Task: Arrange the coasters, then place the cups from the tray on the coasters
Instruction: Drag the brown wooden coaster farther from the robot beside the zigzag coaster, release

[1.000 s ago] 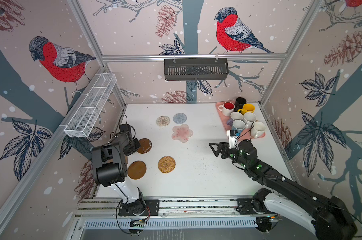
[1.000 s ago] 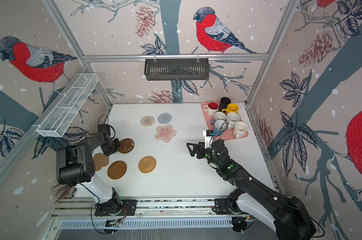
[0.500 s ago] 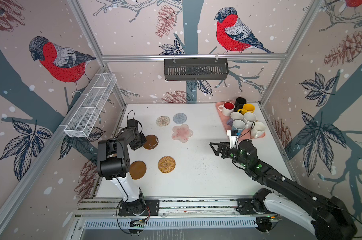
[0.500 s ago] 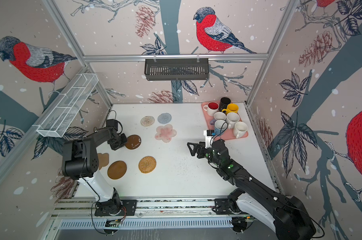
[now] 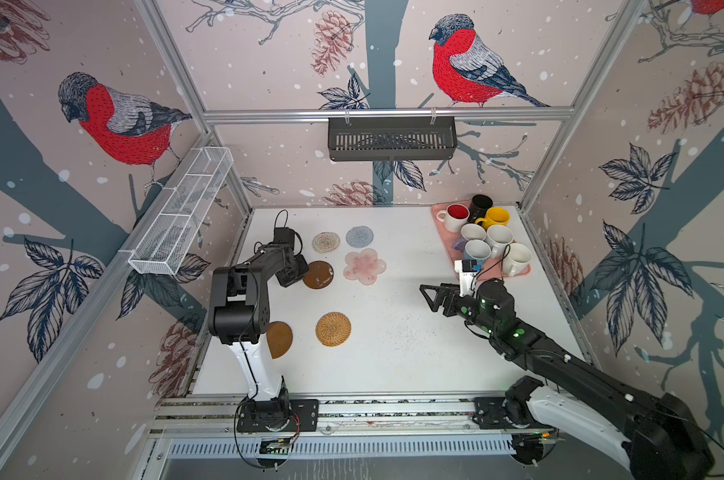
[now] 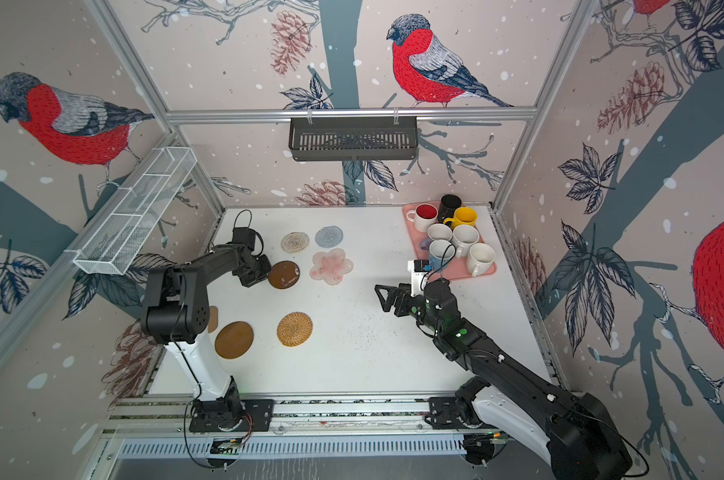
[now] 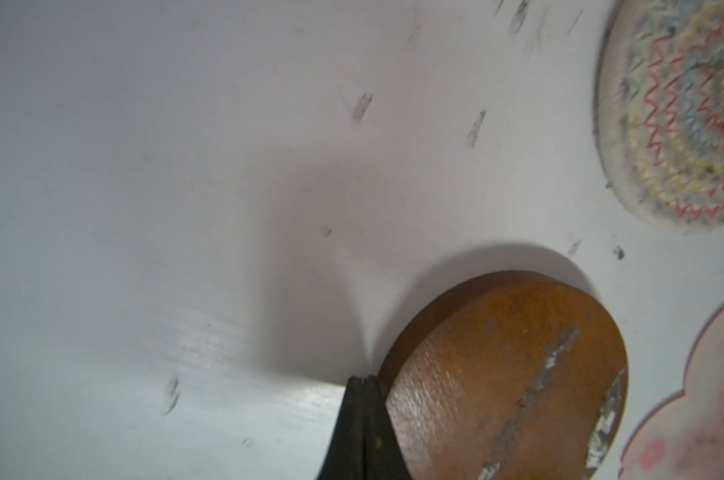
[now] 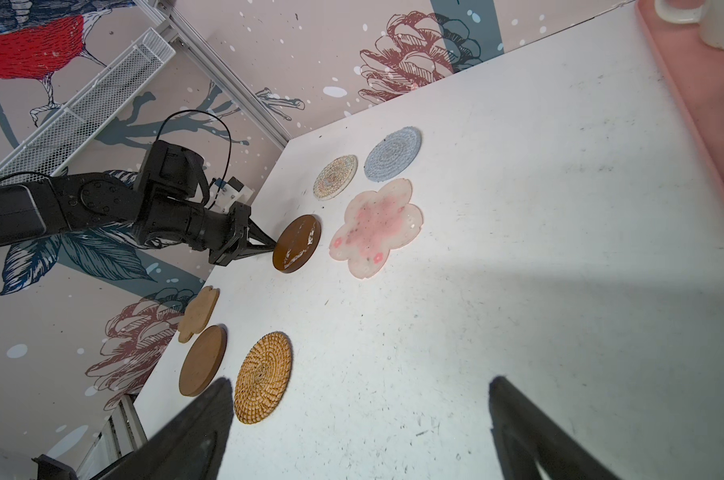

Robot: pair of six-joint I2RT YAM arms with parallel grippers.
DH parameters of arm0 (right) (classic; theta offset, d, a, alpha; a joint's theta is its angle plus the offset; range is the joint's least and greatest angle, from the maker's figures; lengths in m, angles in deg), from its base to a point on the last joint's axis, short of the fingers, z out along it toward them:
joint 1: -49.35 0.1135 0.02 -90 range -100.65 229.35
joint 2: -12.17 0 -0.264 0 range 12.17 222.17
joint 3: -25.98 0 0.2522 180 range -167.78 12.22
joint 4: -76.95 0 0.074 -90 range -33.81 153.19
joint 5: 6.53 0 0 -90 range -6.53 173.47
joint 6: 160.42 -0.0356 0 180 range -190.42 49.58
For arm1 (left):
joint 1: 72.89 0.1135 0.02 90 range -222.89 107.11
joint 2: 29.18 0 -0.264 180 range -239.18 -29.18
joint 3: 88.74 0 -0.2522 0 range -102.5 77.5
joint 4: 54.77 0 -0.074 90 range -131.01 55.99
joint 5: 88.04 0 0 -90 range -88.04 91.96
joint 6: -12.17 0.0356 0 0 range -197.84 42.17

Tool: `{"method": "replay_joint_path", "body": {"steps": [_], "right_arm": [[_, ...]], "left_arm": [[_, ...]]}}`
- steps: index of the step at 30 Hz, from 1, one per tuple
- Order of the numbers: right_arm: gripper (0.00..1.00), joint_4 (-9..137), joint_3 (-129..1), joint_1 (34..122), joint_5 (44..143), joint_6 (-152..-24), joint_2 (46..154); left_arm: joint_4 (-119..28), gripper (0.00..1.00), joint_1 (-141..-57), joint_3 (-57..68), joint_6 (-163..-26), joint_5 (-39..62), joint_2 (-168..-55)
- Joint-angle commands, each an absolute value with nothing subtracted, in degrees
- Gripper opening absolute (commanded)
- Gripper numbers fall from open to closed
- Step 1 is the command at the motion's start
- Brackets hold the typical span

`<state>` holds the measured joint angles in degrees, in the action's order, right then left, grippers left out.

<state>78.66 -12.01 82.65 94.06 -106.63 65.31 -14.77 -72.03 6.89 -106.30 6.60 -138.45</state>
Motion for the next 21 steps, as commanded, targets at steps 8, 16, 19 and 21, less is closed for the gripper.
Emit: {"method": "replay_joint_path", "body": {"steps": [8,16,19,21], "right_arm": [[0.96,80.1,-11.9,82.1,94.7,-107.2,64.7],[0.96,80.1,-12.0,82.1,94.7,-106.8,65.5],[0.96,79.7,-12.8,82.3,94.1,-105.8,66.4],[0.95,78.3,-14.2,82.6,93.7,-105.0,67.8]], "left_arm": [[-11.4,0.03,-73.6,0.4,-107.6,6.0,-141.9],[-8.2,0.05,-73.6,-2.6,-107.0,3.2,-139.3],[-6.2,0.08,-73.5,-3.7,-105.5,2.0,-136.1],[-4.2,0.10,-73.5,-4.6,-104.1,2.3,-134.1]]}}
